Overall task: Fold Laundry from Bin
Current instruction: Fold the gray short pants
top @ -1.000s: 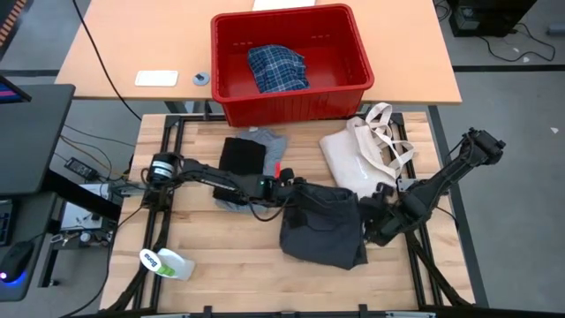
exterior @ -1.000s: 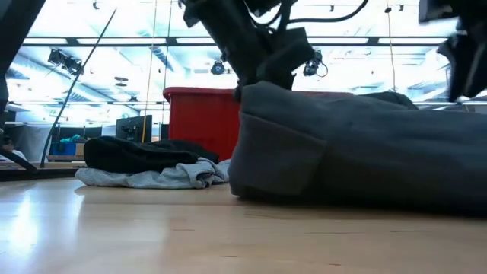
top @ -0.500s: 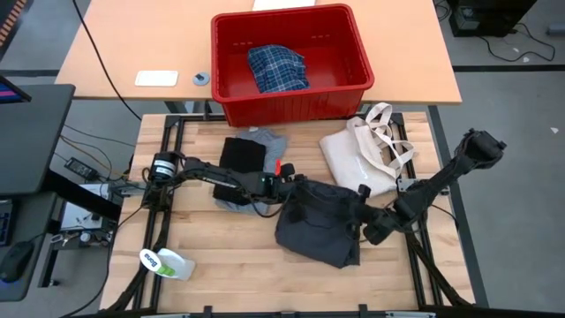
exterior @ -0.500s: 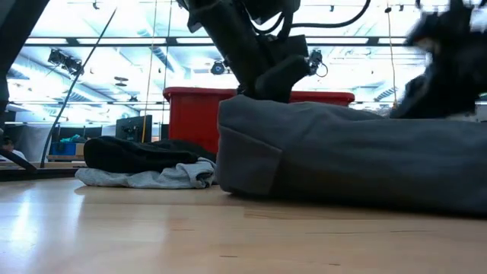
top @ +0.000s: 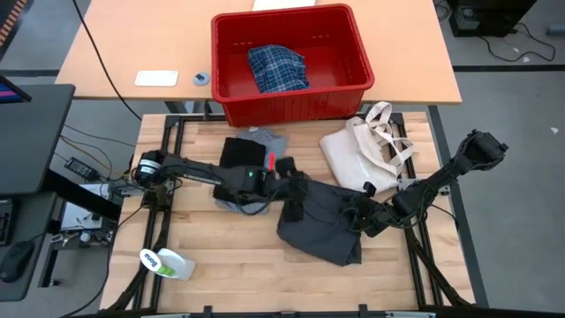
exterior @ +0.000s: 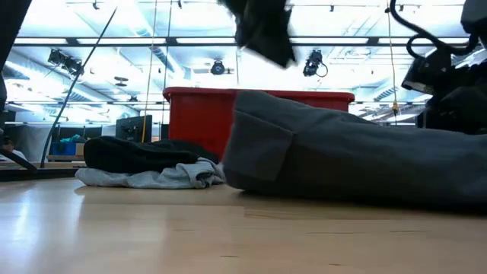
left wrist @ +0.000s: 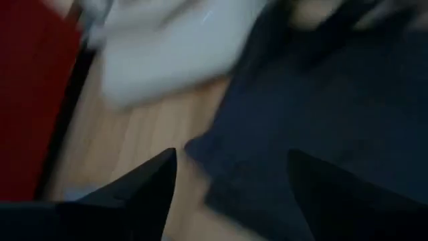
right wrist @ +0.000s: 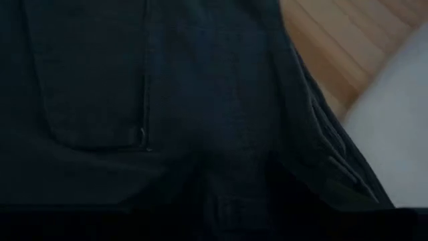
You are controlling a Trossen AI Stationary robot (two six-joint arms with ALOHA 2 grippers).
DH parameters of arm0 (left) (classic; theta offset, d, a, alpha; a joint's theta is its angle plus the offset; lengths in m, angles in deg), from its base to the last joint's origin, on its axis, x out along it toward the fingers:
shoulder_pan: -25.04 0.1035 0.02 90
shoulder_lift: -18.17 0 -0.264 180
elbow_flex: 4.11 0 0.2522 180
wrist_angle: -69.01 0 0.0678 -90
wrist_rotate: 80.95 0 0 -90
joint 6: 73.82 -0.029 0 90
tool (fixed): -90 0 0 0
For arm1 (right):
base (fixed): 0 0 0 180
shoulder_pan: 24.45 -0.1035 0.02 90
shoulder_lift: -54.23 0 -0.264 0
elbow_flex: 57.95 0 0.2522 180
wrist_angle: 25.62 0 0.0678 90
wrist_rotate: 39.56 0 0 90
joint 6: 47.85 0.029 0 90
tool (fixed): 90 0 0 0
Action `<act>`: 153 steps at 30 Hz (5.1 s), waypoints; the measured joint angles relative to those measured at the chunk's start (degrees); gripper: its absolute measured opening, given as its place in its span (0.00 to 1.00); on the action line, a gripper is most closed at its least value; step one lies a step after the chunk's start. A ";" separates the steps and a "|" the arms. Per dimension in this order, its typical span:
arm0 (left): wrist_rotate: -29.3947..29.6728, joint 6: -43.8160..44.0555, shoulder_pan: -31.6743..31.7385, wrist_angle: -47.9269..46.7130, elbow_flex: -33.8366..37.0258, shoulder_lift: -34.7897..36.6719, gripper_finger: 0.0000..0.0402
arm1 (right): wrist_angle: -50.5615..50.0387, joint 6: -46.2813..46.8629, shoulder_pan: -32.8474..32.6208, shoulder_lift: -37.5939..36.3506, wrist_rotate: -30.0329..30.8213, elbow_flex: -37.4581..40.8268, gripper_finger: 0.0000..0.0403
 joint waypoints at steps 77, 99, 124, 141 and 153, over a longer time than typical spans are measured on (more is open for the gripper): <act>21.22 -11.30 -15.36 -3.71 1.78 -19.32 0.35 | 8.91 -7.45 -0.84 2.86 -5.69 -0.87 0.45; 16.71 8.26 -7.87 -24.17 -9.23 -9.66 0.12 | 22.56 -26.71 -21.81 3.82 -8.44 -16.40 0.43; 23.85 2.16 -6.48 -41.72 -32.06 -9.35 0.12 | 34.93 -27.52 -6.51 21.52 5.40 -12.97 0.43; 30.46 5.19 6.82 -52.73 -31.89 -5.57 0.12 | 35.91 -33.95 0.13 20.19 -4.27 -12.98 0.43; 36.55 6.32 6.43 -52.74 -31.87 -5.57 0.12 | 35.88 -33.44 -0.70 20.20 -4.31 -12.98 0.43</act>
